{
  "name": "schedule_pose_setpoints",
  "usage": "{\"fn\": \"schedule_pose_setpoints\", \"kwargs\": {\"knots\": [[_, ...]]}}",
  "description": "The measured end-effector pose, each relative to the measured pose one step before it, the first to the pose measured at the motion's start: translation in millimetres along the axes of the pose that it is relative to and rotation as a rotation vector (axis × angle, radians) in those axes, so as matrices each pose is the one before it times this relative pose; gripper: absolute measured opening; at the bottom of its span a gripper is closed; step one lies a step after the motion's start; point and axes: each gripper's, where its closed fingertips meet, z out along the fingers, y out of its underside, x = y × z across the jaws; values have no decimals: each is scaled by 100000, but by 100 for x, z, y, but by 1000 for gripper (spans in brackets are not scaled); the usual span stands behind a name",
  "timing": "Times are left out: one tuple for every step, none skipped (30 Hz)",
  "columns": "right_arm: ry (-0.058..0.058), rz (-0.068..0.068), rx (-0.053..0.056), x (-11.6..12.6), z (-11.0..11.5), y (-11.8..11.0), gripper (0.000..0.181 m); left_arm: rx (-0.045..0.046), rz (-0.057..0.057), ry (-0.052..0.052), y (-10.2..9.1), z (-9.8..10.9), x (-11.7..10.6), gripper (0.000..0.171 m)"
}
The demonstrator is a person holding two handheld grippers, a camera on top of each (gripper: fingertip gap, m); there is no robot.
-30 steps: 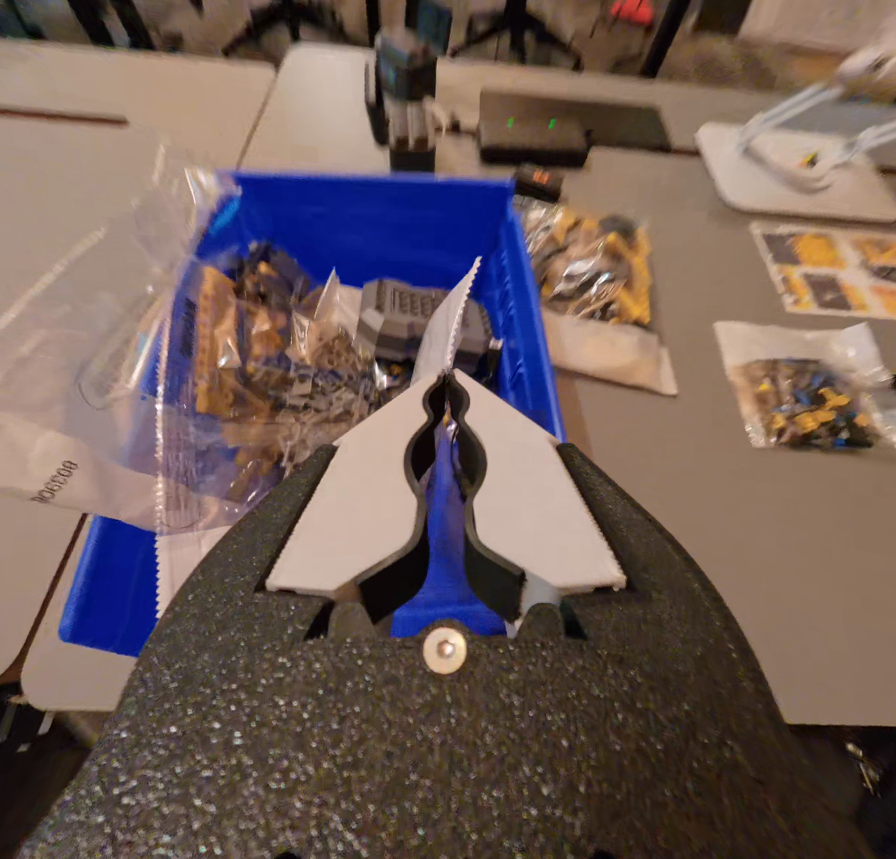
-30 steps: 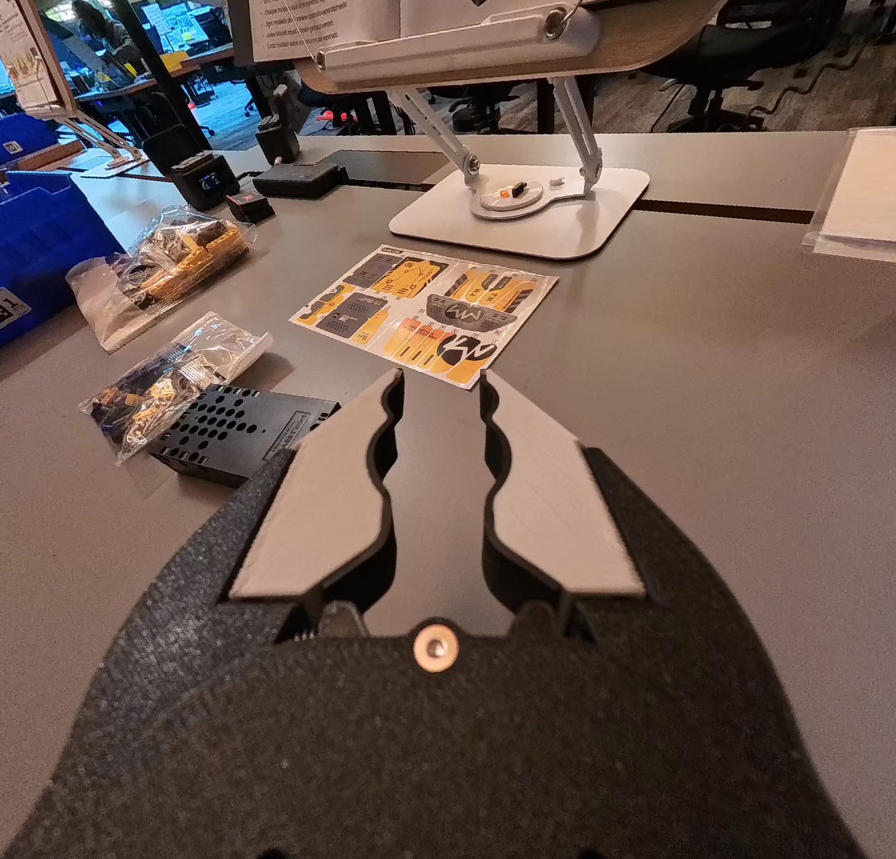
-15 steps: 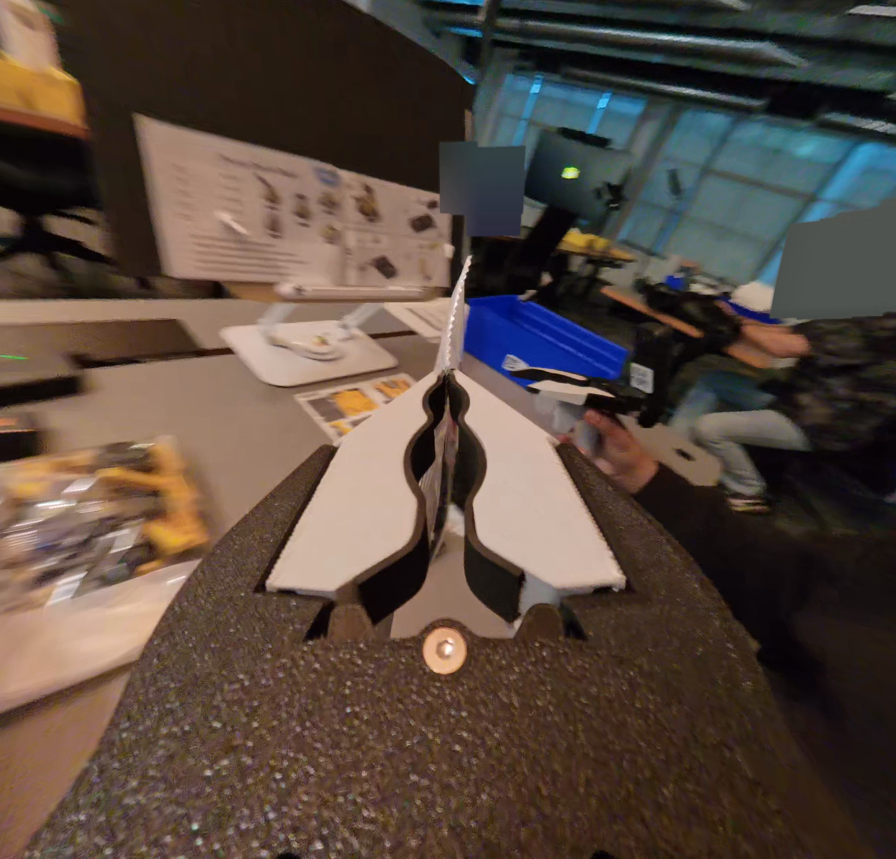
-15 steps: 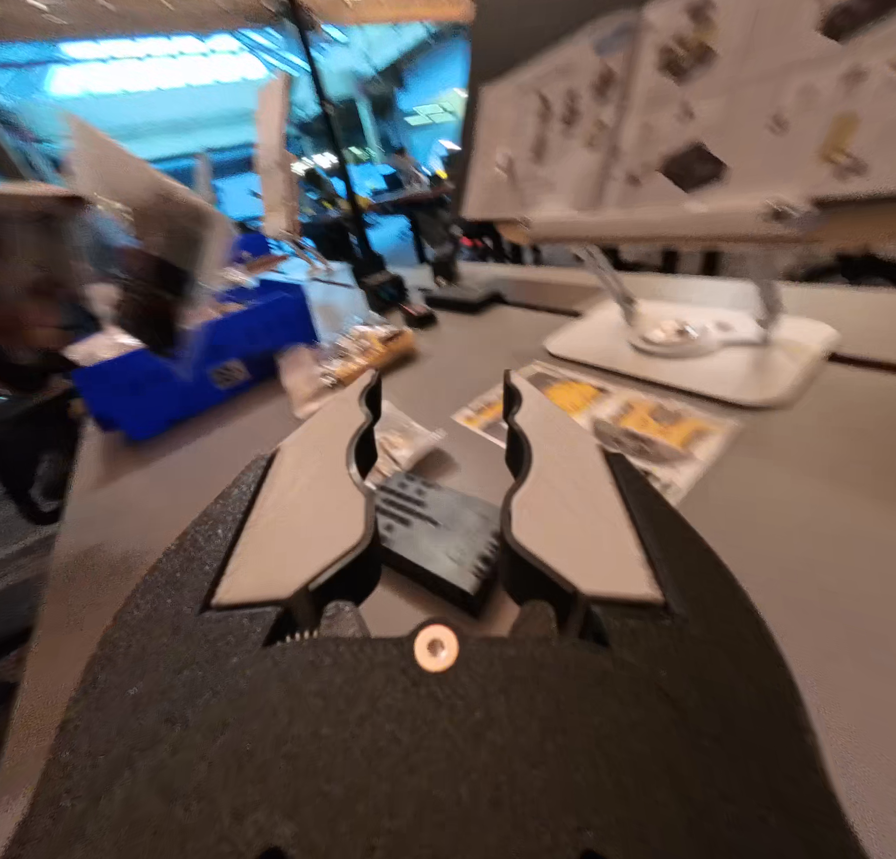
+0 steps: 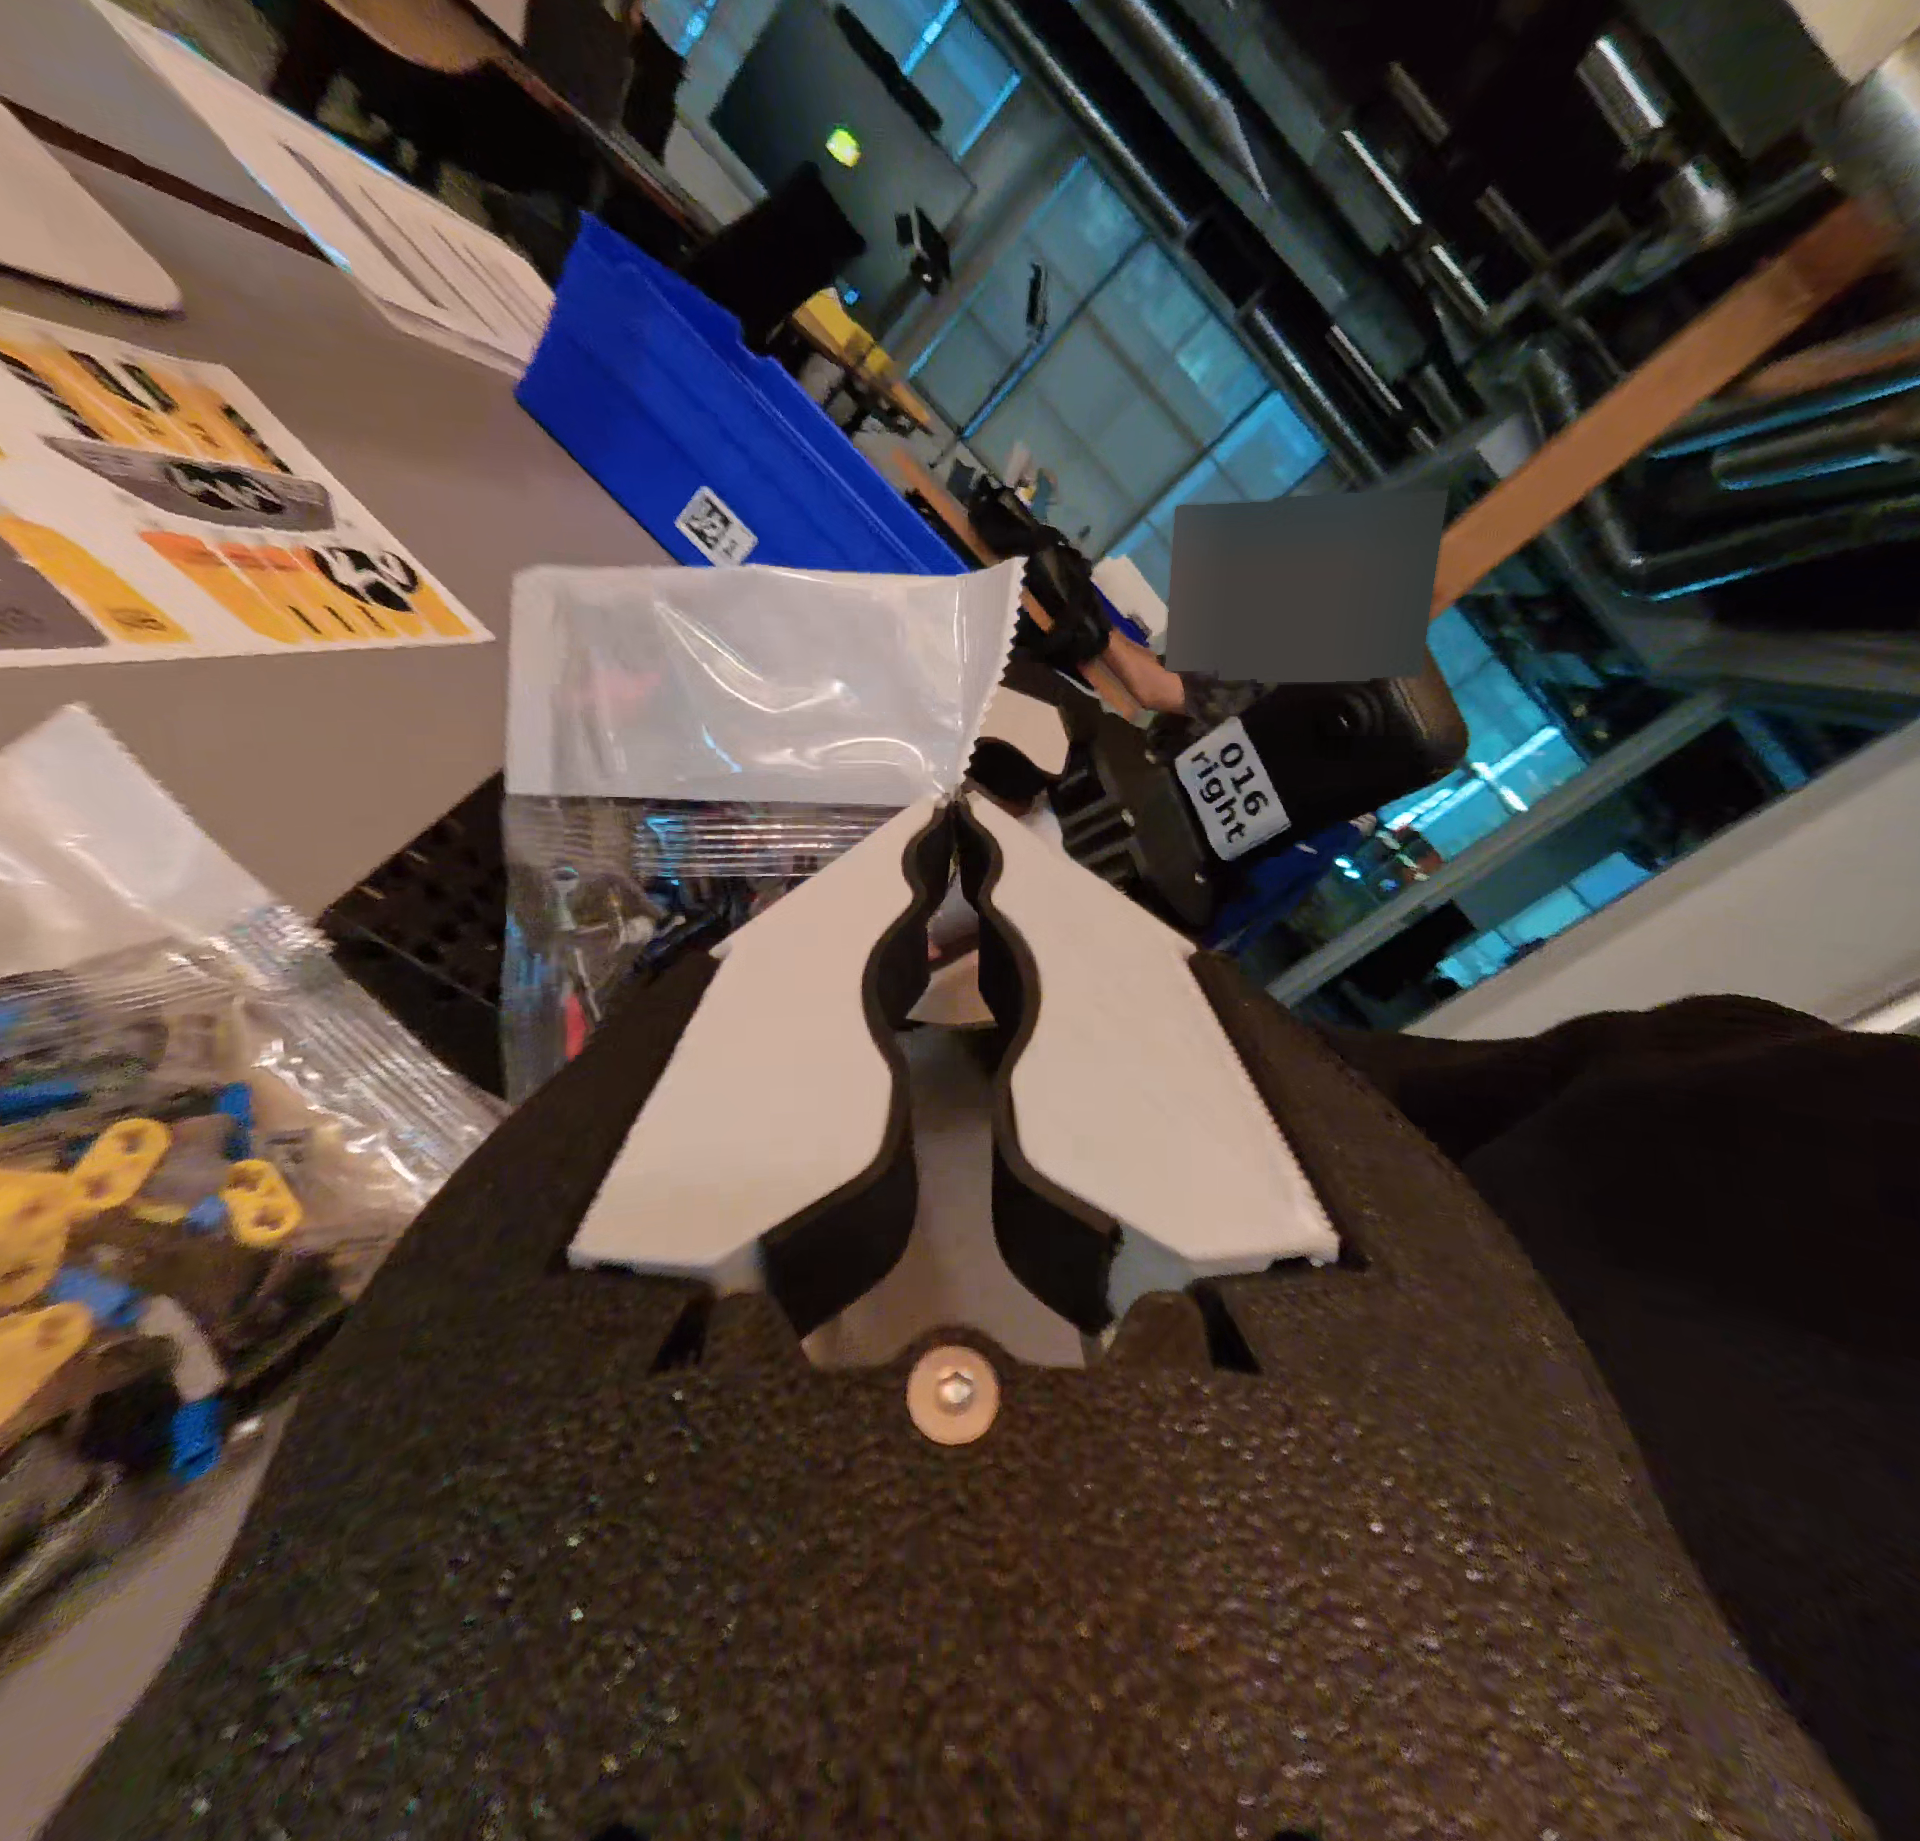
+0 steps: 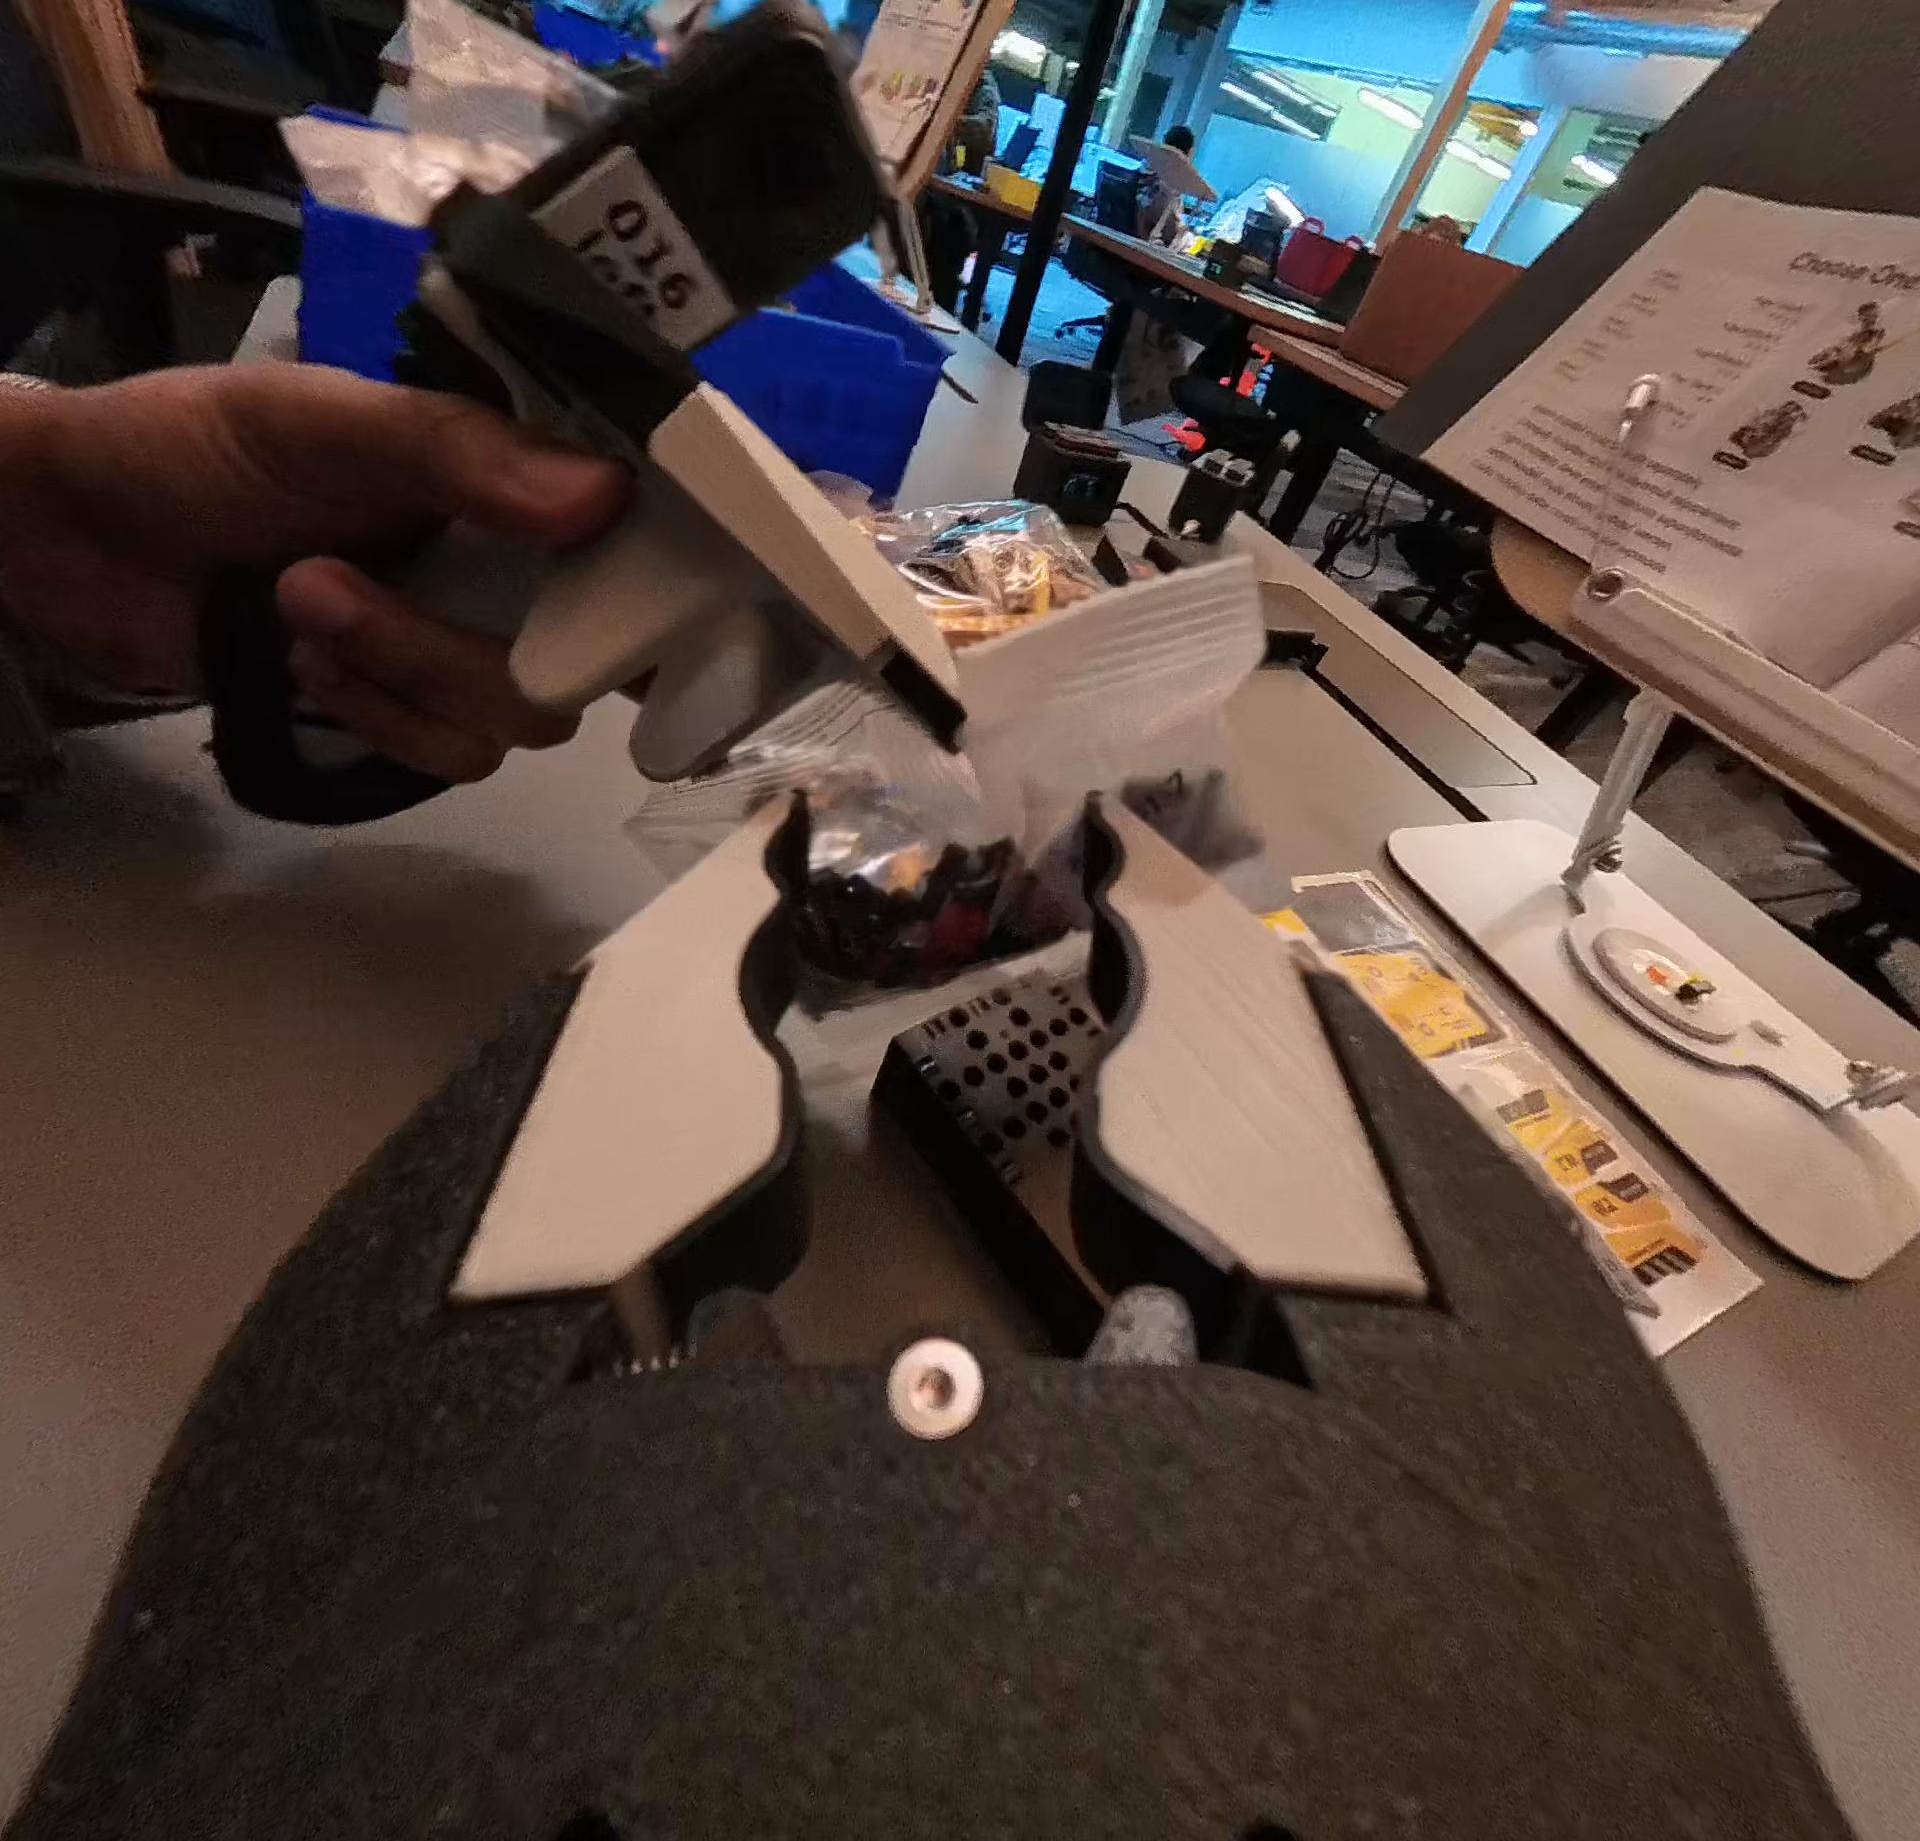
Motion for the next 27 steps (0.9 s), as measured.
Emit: {"fn": "schedule_pose_setpoints", "kwargs": {"knots": [[-2037,-1353,-739,-359,-148,155,43,-941,-2381,2994,204,122,99,0],[-1415,-555,-684,-291,-65,122,34,421,-2482,2287,8,17,8,0],[-200,-218,-248,-126,-7,40,30,749,-2265,2203,-16,-31,44,0],[247,-341,-140,-41,16,26,29,480,-1731,1633,20,-53,12,0],[437,-392,-291,17,19,52,28,559,-978,853,-35,-85,-46,0],[619,-59,-149,65,-1,32,28,745,-381,764,-97,-100,-19,0],[277,210,127,34,-14,-21,26,650,-150,1125,-91,-94,36,0],[-93,383,265,-8,-50,-56,24,565,52,1394,-100,-100,71,0],[-8,711,270,37,-63,-47,22,1185,332,1093,-188,-149,17,0],[99,1246,682,99,-88,-80,20,2252,443,295,-400,-288,-123,0],[-278,2026,1122,124,-126,-158,16,2606,722,-526,-511,-410,-275,1],[-746,2695,1052,108,-141,-163,15,2716,1000,264,-576,-496,-175,1],[-879,3150,1076,150,-138,-148,13,3492,506,737,-746,-566,-99,1],[-1206,3458,1310,112,-130,-173,12,4281,4,-148,-869,-623,-226,2],[-1510,3661,1634,72,-135,-225,11,4223,176,-506,-855,-609,-281,2],[-1838,3953,2065,8,-135,-298,11,3254,353,-371,-676,-520,-246,3],[-2265,4345,2301,-53,-134,-308,11,1536,430,-250,-364,-318,-176,3],[-2759,4620,2409,-148,-125,-318,13,-791,1113,293,50,-66,-14,4],[-3335,4724,2639,-229,-142,-345,15,-2829,1557,142,440,202,109,6],[-3549,4634,2763,-272,-137,-357,19,-4000,2481,192,688,421,241,10],[-3177,4366,2721,-233,-125,-360,22,-4922,3636,-279,901,525,257,11],[-2593,3902,2580,-160,-134,-352,23,-5291,4226,-977,951,539,197,12],[-2236,3414,2254,-120,-130,-321,23,-4503,4120,-1087,806,484,199,12],[-2074,3109,1792,-105,-114,-265,23,-3311,3685,-779,572,379,219,13],[-1989,2967,1211,-117,-68,-162,24,-1827,3355,-451,307,258,259,13],[-2313,2994,306,-178,-13,-18,26,-727,3107,52,129,168,316,13],[-2697,2927,-625,-252,73,141,27,-545,2978,-111,82,138,288,14]]}}
